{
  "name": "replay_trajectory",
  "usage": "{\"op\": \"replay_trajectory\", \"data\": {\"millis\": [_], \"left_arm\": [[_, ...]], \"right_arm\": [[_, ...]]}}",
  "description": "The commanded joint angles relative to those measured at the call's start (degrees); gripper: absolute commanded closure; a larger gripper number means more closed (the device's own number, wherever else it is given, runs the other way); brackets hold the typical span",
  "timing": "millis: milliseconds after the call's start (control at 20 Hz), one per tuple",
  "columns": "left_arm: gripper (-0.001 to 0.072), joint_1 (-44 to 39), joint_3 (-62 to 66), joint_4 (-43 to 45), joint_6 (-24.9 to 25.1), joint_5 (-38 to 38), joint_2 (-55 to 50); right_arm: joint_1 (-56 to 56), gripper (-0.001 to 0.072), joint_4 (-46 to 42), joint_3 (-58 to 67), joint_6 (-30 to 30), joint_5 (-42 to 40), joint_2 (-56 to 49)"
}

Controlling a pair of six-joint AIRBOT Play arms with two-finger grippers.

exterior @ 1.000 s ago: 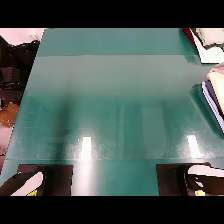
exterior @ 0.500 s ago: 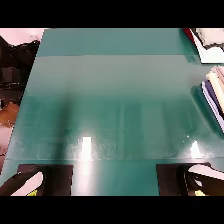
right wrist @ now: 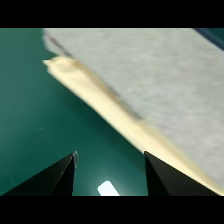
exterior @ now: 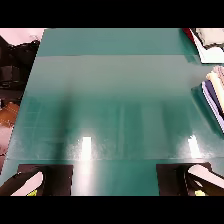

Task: Fold the shirts.

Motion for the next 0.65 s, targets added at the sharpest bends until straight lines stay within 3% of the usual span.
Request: {"op": "replay_trajectory", "data": {"millis": [0,50,100,150,400,600], "left_arm": [[0.0681,0.0,0.0,0.0,-0.2,1.4,0.0],[0.0681,0.0,0.0,0.0,-0.2,1.9,0.0],[0.0681,0.0,0.0,0.0,-0.2,2.5,0.0],[0.0681,0.0,0.0,0.0,-0.2,3.1,0.0],[0.0681,0.0,0.0,0.0,-0.2,5.6,0.0],[0.0681,0.0,0.0,0.0,-0.2,5.6,0.0]], "right_arm": [[10.9,0.0234,8.7,-0.2,0.5,-1.6,3.2],[15.2,0.0285,8.4,-0.2,0.5,-1.5,4.0],[19.6,0.0466,8.4,-0.2,0.5,-1.5,4.7],[23.6,0.0695,8.4,-0.2,0.4,-1.6,5.3],[40.5,0.0699,8.0,-0.2,0.4,-3.0,6.4],[46.9,0.0699,8.0,-0.2,0.4,-3.1,6.2]]}}
